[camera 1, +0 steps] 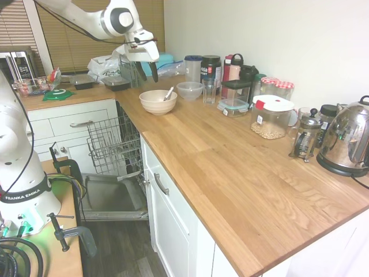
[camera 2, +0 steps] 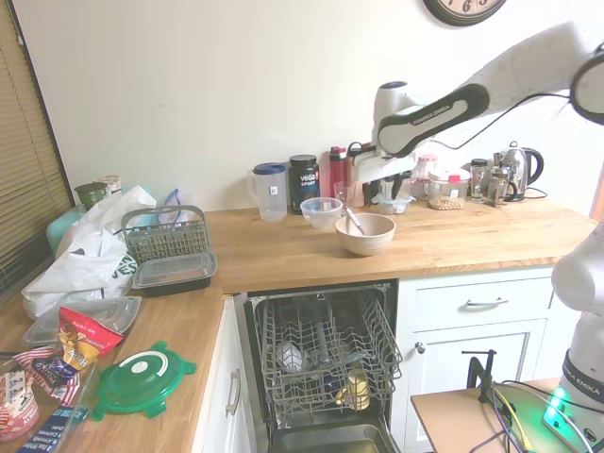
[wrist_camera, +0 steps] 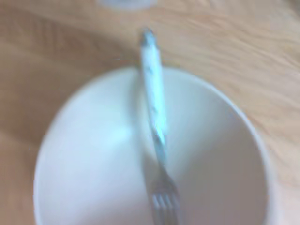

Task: Put the fork in the dishwasher

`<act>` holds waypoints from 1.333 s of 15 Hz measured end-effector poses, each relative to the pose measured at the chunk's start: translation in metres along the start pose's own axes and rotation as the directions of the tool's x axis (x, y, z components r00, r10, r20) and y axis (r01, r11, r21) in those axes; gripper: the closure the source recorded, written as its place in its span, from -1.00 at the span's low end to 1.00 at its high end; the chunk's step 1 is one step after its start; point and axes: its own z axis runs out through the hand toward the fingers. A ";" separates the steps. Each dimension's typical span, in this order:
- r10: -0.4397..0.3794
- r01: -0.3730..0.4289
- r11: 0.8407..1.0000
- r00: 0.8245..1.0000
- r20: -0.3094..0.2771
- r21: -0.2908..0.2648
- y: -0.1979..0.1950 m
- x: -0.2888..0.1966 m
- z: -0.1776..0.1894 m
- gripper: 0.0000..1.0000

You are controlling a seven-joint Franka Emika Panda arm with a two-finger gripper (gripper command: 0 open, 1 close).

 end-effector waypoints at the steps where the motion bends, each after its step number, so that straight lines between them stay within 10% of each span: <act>1: 0.014 -0.014 1.000 1.000 0.005 -0.010 -0.014 0.002 0.020 -1.00; 5: 0.024 -0.022 0.999 0.998 0.055 -0.035 -0.052 0.010 0.088 -1.00; 6: 0.030 -0.028 0.999 0.998 0.054 -0.033 -0.056 0.015 0.093 1.00; 20: 0.041 -0.040 0.999 0.997 0.064 -0.014 -0.056 0.036 0.100 1.00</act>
